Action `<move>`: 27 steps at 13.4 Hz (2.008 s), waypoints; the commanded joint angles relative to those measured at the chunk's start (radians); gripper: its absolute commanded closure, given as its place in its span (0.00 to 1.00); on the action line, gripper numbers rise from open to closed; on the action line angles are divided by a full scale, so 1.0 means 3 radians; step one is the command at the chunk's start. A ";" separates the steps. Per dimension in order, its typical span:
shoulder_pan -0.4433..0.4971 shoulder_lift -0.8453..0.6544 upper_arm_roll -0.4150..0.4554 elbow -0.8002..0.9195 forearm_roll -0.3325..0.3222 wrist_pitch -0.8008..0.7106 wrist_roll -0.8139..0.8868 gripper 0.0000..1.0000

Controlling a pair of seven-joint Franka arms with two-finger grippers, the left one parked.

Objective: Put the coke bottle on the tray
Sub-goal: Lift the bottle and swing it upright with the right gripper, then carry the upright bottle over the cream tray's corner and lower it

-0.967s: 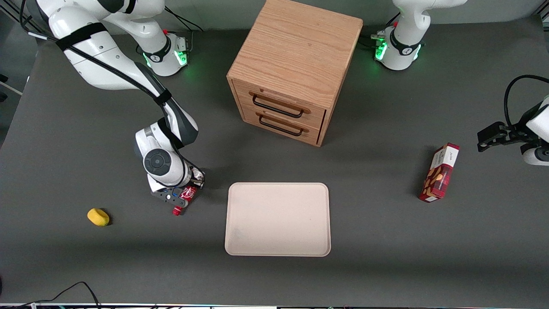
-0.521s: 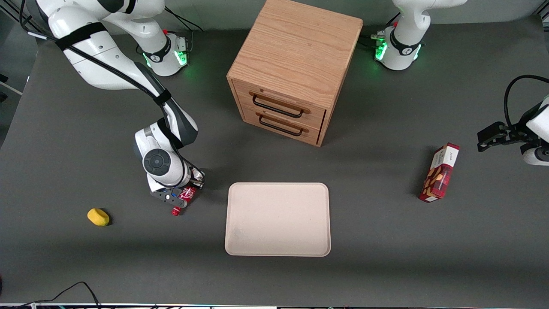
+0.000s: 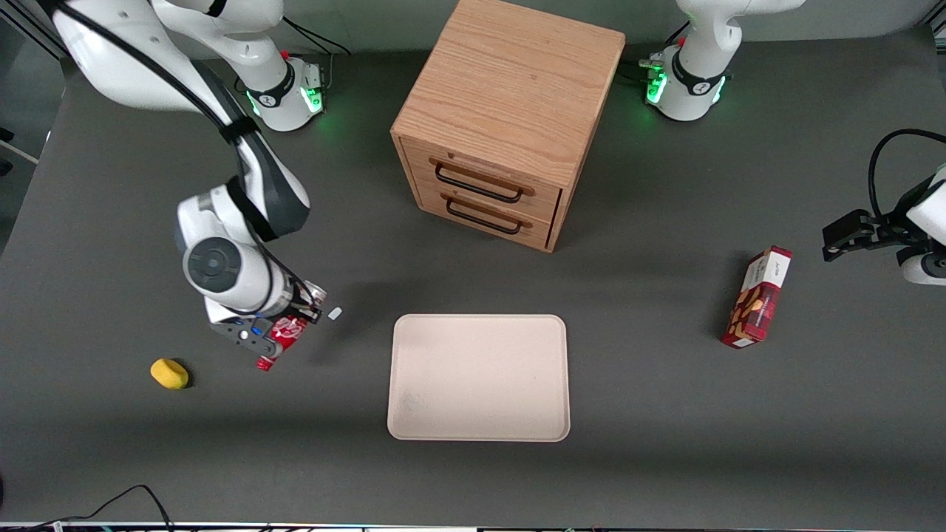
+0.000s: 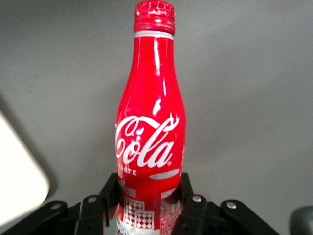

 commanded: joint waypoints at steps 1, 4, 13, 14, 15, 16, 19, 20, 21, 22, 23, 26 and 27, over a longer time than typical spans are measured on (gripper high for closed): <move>-0.0074 -0.0339 0.0042 0.0189 0.0296 -0.0398 -0.0218 1.00; -0.0058 -0.0427 -0.0009 0.0816 0.0450 -0.1336 -0.0565 1.00; 0.0273 0.0210 -0.0070 0.1779 0.0451 -0.1897 -0.0521 1.00; 0.0380 0.0404 -0.0076 0.1973 0.0441 -0.1892 -0.0409 1.00; 0.0518 0.0659 -0.0091 0.2207 0.0405 -0.1882 -0.0291 1.00; 0.0671 0.0869 -0.0137 0.2427 0.0293 -0.1856 -0.0270 1.00; 0.1167 0.1305 -0.0560 0.2675 0.0226 -0.1312 -0.0310 1.00; 0.1260 0.1463 -0.0617 0.2675 0.0226 -0.1041 -0.0311 1.00; 0.1347 0.1611 -0.0633 0.2675 0.0216 -0.0749 -0.0300 1.00; 0.1424 0.1770 -0.0729 0.2675 0.0210 -0.0524 -0.0315 1.00; 0.1500 0.1873 -0.0816 0.2670 0.0215 -0.0309 -0.0341 1.00; 0.1522 0.2149 -0.0843 0.2675 0.0215 0.0132 -0.0652 1.00; 0.1512 0.2150 -0.0843 0.2665 0.0215 0.0133 -0.0785 1.00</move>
